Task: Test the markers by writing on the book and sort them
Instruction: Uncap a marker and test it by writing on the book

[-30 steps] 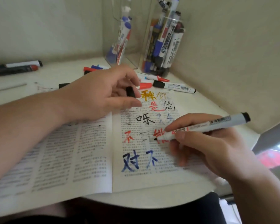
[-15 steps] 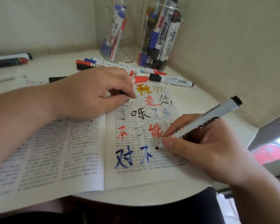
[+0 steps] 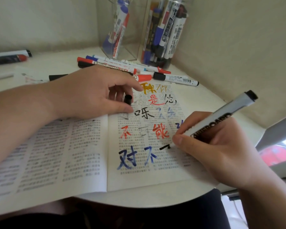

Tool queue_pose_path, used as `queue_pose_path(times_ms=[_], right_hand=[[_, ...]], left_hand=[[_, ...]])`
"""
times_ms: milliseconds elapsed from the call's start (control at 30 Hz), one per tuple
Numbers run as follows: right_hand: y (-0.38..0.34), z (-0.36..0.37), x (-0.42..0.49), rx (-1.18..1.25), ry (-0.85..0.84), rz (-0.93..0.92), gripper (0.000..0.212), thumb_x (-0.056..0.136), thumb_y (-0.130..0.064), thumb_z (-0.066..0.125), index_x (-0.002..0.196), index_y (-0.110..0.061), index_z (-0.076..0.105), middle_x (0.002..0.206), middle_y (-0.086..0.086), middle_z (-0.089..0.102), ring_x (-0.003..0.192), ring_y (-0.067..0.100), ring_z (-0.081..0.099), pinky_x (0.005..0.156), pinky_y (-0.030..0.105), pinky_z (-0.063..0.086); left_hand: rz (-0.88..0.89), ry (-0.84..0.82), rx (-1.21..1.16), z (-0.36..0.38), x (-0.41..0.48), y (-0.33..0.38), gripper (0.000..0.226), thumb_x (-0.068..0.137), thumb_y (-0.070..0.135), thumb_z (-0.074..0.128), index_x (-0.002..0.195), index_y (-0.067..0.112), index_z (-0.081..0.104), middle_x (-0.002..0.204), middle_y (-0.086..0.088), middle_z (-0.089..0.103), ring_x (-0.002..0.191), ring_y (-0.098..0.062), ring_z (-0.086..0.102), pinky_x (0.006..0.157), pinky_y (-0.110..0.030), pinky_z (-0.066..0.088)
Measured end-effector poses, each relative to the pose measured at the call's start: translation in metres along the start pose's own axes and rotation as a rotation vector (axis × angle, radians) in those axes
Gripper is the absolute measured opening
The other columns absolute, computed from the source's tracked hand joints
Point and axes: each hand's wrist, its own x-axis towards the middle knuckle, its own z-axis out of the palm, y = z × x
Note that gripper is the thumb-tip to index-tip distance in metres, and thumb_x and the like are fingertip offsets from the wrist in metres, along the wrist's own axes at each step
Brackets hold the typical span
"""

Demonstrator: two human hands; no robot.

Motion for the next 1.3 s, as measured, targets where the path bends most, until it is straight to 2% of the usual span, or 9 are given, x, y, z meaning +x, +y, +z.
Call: queue_pose_path(times_ms=[200, 367, 500, 667, 800, 1000, 1100, 1233, 1300], right_hand=[[-0.006, -0.003, -0.005, 0.01, -0.125, 0.053, 0.008, 0.072, -0.017, 0.075, 0.072, -0.011, 0.07, 0.061, 0.018, 0.062, 0.055, 0.021, 0.054, 0.052, 0.03, 0.039], [-0.007, 0.003, -0.004, 0.102, -0.081, 0.005, 0.007, 0.073, -0.016, 0.078, 0.079, -0.014, 0.075, 0.06, 0.004, 0.068, 0.053, 0.009, 0.059, 0.051, 0.018, 0.044], [-0.006, 0.004, -0.004, 0.081, -0.101, 0.013, 0.008, 0.072, -0.016, 0.078, 0.08, -0.014, 0.075, 0.066, 0.006, 0.072, 0.059, 0.012, 0.066, 0.056, 0.022, 0.051], [-0.006, 0.003, -0.002, 0.056, -0.081, -0.002, 0.006, 0.075, -0.015, 0.076, 0.08, -0.018, 0.075, 0.062, -0.005, 0.071, 0.055, 0.003, 0.064, 0.055, 0.012, 0.047], [-0.003, 0.002, 0.0, -0.041, -0.056, -0.015, 0.003, 0.077, -0.019, 0.074, 0.078, -0.022, 0.073, 0.062, -0.004, 0.07, 0.056, 0.004, 0.062, 0.055, 0.015, 0.045], [-0.003, -0.001, -0.004, -0.019, -0.133, -0.016, 0.002, 0.075, -0.019, 0.075, 0.075, -0.018, 0.074, 0.063, 0.005, 0.069, 0.056, 0.011, 0.062, 0.054, 0.022, 0.046], [-0.002, -0.001, 0.004, 0.045, -0.099, -0.057, 0.006, 0.074, -0.015, 0.076, 0.075, -0.012, 0.07, 0.058, 0.003, 0.062, 0.052, 0.008, 0.055, 0.051, 0.018, 0.041], [-0.017, -0.004, 0.03, 0.128, -0.007, -0.181, 0.012, 0.075, -0.017, 0.078, 0.083, -0.014, 0.069, 0.059, -0.003, 0.061, 0.05, 0.006, 0.05, 0.048, 0.014, 0.039], [-0.031, -0.007, 0.056, 0.148, -0.071, -0.211, 0.014, 0.074, -0.012, 0.081, 0.081, -0.011, 0.069, 0.057, -0.002, 0.056, 0.048, 0.007, 0.045, 0.046, 0.015, 0.036]], left_hand=[[0.027, -0.016, 0.051, -0.002, -0.001, 0.002, 0.038, 0.075, 0.054, 0.072, 0.111, 0.059, 0.058, 0.103, 0.031, 0.067, 0.096, 0.0, 0.064, 0.085, -0.024, 0.052], [0.047, -0.038, 0.088, -0.003, 0.0, 0.004, 0.032, 0.072, 0.065, 0.061, 0.104, 0.063, 0.055, 0.104, 0.035, 0.064, 0.101, 0.007, 0.059, 0.087, -0.019, 0.047], [0.044, -0.046, 0.087, -0.004, 0.0, 0.003, 0.033, 0.073, 0.064, 0.06, 0.105, 0.058, 0.06, 0.102, 0.039, 0.061, 0.103, 0.008, 0.058, 0.089, -0.022, 0.047], [0.053, -0.023, 0.073, -0.002, 0.0, 0.003, 0.033, 0.075, 0.054, 0.069, 0.107, 0.059, 0.059, 0.103, 0.036, 0.063, 0.101, 0.006, 0.06, 0.088, -0.021, 0.048], [0.045, -0.008, 0.067, -0.003, -0.001, 0.003, 0.038, 0.076, 0.048, 0.072, 0.11, 0.057, 0.06, 0.103, 0.033, 0.065, 0.1, 0.006, 0.06, 0.085, -0.018, 0.046], [0.031, 0.008, 0.053, -0.002, -0.002, 0.0, 0.042, 0.079, 0.035, 0.077, 0.111, 0.056, 0.061, 0.101, 0.03, 0.067, 0.095, 0.002, 0.062, 0.082, -0.016, 0.049], [0.009, 0.003, 0.015, -0.001, -0.001, 0.0, 0.048, 0.08, 0.029, 0.081, 0.115, 0.055, 0.06, 0.101, 0.03, 0.067, 0.091, -0.001, 0.064, 0.079, -0.017, 0.05], [0.001, 0.037, -0.065, -0.002, 0.0, 0.002, 0.063, 0.078, 0.025, 0.084, 0.122, 0.056, 0.051, 0.101, 0.027, 0.067, 0.09, -0.002, 0.065, 0.078, -0.013, 0.048], [-0.017, 0.033, -0.098, -0.003, 0.0, 0.003, 0.071, 0.077, 0.025, 0.085, 0.124, 0.059, 0.044, 0.099, 0.024, 0.068, 0.088, -0.002, 0.065, 0.077, -0.014, 0.048]])
